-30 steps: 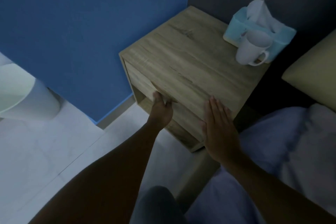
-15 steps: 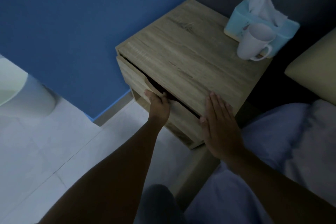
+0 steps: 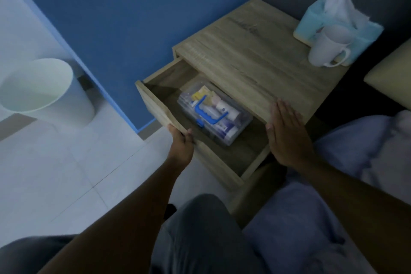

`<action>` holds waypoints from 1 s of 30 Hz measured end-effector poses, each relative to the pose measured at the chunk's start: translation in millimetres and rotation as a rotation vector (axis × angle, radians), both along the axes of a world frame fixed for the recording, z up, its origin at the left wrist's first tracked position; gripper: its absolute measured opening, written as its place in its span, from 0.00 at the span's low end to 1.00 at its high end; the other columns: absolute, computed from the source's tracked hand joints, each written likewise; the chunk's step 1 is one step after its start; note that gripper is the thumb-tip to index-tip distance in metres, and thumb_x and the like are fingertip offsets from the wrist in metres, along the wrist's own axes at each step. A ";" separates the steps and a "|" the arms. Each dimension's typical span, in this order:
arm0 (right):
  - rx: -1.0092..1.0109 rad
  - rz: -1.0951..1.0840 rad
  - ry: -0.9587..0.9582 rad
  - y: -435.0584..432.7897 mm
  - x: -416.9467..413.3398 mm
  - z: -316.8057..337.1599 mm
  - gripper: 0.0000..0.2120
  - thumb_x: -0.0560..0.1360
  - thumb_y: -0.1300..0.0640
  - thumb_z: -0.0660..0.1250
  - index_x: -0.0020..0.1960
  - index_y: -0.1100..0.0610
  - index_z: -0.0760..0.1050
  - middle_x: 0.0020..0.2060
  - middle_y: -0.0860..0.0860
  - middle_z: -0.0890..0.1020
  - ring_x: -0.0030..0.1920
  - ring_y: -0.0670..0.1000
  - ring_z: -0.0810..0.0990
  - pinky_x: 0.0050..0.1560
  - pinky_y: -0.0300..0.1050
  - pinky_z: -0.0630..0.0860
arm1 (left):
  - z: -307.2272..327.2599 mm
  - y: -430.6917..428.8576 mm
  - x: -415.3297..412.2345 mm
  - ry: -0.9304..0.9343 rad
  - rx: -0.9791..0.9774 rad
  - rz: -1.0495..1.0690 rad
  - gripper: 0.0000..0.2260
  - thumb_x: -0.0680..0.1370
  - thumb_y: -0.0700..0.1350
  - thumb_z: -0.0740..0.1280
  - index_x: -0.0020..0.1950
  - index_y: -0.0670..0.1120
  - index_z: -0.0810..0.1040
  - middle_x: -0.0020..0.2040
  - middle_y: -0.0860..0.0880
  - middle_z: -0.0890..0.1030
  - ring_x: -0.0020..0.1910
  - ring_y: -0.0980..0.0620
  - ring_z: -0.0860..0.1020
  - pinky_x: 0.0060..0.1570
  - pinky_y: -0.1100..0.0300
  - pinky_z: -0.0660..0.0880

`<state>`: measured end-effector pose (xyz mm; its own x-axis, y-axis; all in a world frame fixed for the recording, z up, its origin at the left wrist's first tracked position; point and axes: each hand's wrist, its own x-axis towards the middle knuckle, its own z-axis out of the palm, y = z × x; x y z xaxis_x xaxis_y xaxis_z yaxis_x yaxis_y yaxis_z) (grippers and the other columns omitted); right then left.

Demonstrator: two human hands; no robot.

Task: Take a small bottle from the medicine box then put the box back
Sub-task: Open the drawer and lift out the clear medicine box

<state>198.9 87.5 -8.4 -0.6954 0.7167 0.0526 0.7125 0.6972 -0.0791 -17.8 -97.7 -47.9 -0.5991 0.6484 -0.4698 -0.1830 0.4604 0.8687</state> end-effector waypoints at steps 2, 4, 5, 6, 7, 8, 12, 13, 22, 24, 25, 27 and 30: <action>-0.002 0.003 -0.006 -0.5 -0.3 1.4 0.29 0.81 0.51 0.49 0.78 0.63 0.57 0.78 0.61 0.61 0.78 0.60 0.60 0.76 0.59 0.57 | 1.1 -15.9 -1.2 -0.007 -0.014 -0.001 0.34 0.82 0.56 0.54 0.79 0.51 0.35 0.80 0.49 0.55 0.75 0.45 0.62 0.68 0.49 0.66; -0.005 0.010 -0.011 -1.1 -0.9 2.8 0.29 0.81 0.51 0.49 0.78 0.64 0.57 0.77 0.63 0.62 0.77 0.61 0.61 0.76 0.59 0.58 | 1.6 -29.6 -2.5 -0.010 -0.033 -0.003 0.34 0.82 0.56 0.54 0.79 0.51 0.35 0.80 0.49 0.55 0.75 0.45 0.62 0.68 0.49 0.65; -0.010 0.012 -0.012 -1.7 -1.4 3.3 0.30 0.81 0.51 0.49 0.78 0.65 0.57 0.77 0.63 0.62 0.77 0.62 0.61 0.76 0.60 0.58 | 1.8 -35.2 -3.5 -0.005 -0.042 -0.005 0.33 0.82 0.56 0.54 0.79 0.50 0.36 0.80 0.49 0.56 0.75 0.45 0.62 0.69 0.49 0.65; -0.017 0.011 -0.010 -2.0 -1.9 3.8 0.30 0.80 0.50 0.49 0.78 0.65 0.57 0.77 0.63 0.62 0.77 0.62 0.60 0.76 0.60 0.57 | 2.4 -39.3 -4.7 0.000 -0.050 -0.010 0.33 0.83 0.56 0.53 0.79 0.50 0.37 0.80 0.48 0.56 0.75 0.44 0.62 0.69 0.49 0.65; -0.025 0.010 -0.008 -2.1 -2.3 4.4 0.30 0.80 0.50 0.48 0.78 0.65 0.57 0.77 0.64 0.61 0.77 0.62 0.60 0.76 0.60 0.57 | 3.4 -42.0 -5.7 0.003 -0.056 -0.019 0.33 0.83 0.55 0.53 0.79 0.50 0.37 0.80 0.48 0.56 0.76 0.44 0.62 0.69 0.49 0.64; -0.029 0.008 -0.007 -2.4 -2.5 4.8 0.31 0.80 0.50 0.49 0.78 0.65 0.57 0.77 0.64 0.61 0.77 0.62 0.60 0.76 0.60 0.57 | 4.8 -43.9 -6.8 0.002 -0.062 -0.028 0.33 0.83 0.55 0.54 0.79 0.49 0.37 0.80 0.48 0.56 0.76 0.44 0.62 0.70 0.49 0.64; -0.035 0.005 -0.024 -1.2 -0.8 4.0 0.31 0.80 0.48 0.47 0.78 0.64 0.55 0.78 0.63 0.60 0.78 0.62 0.59 0.77 0.59 0.56 | 9.4 -43.1 -8.1 -0.005 -0.069 -0.018 0.32 0.83 0.53 0.54 0.79 0.49 0.37 0.79 0.47 0.57 0.75 0.43 0.63 0.70 0.47 0.64; -0.039 0.010 -0.032 -0.9 -0.9 3.3 0.31 0.81 0.48 0.47 0.79 0.64 0.55 0.78 0.63 0.59 0.78 0.61 0.58 0.77 0.59 0.56 | 9.7 -42.7 -8.2 0.000 -0.074 -0.013 0.32 0.83 0.52 0.55 0.79 0.49 0.39 0.79 0.46 0.58 0.75 0.43 0.64 0.69 0.47 0.65; -0.026 0.196 0.025 -53.3 -36.0 16.0 0.27 0.82 0.51 0.54 0.77 0.64 0.60 0.77 0.63 0.63 0.78 0.60 0.59 0.77 0.62 0.57 | 29.8 -31.9 -4.2 0.393 0.057 0.125 0.41 0.74 0.52 0.72 0.78 0.55 0.48 0.79 0.50 0.56 0.77 0.49 0.59 0.69 0.50 0.62; -0.120 0.275 0.035 -69.6 -50.1 13.7 0.29 0.82 0.49 0.55 0.79 0.60 0.56 0.79 0.59 0.58 0.80 0.56 0.54 0.79 0.58 0.53 | 35.0 -26.9 -6.8 0.501 0.028 0.081 0.45 0.74 0.49 0.72 0.79 0.55 0.43 0.81 0.54 0.42 0.79 0.51 0.45 0.70 0.53 0.52; -0.189 0.262 0.042 -74.6 -57.1 11.3 0.30 0.82 0.48 0.55 0.80 0.59 0.53 0.80 0.57 0.55 0.80 0.54 0.51 0.80 0.56 0.50 | 36.8 -23.8 -9.1 0.553 0.012 0.062 0.45 0.74 0.46 0.72 0.79 0.55 0.42 0.80 0.55 0.39 0.79 0.51 0.42 0.70 0.54 0.50; -0.312 0.183 0.067 -79.3 -69.8 5.2 0.32 0.82 0.45 0.55 0.81 0.57 0.49 0.81 0.55 0.51 0.81 0.53 0.47 0.80 0.56 0.48 | 40.5 -16.8 -15.4 0.634 -0.001 0.000 0.43 0.75 0.42 0.70 0.80 0.53 0.44 0.80 0.54 0.39 0.79 0.50 0.41 0.72 0.50 0.50; -0.476 -0.033 0.123 -79.4 -80.4 -1.7 0.34 0.82 0.42 0.54 0.81 0.54 0.45 0.81 0.53 0.48 0.80 0.54 0.45 0.79 0.56 0.49 | 45.4 -2.9 -28.5 0.599 -0.003 -0.117 0.36 0.78 0.41 0.65 0.80 0.52 0.48 0.81 0.52 0.43 0.79 0.49 0.43 0.73 0.47 0.53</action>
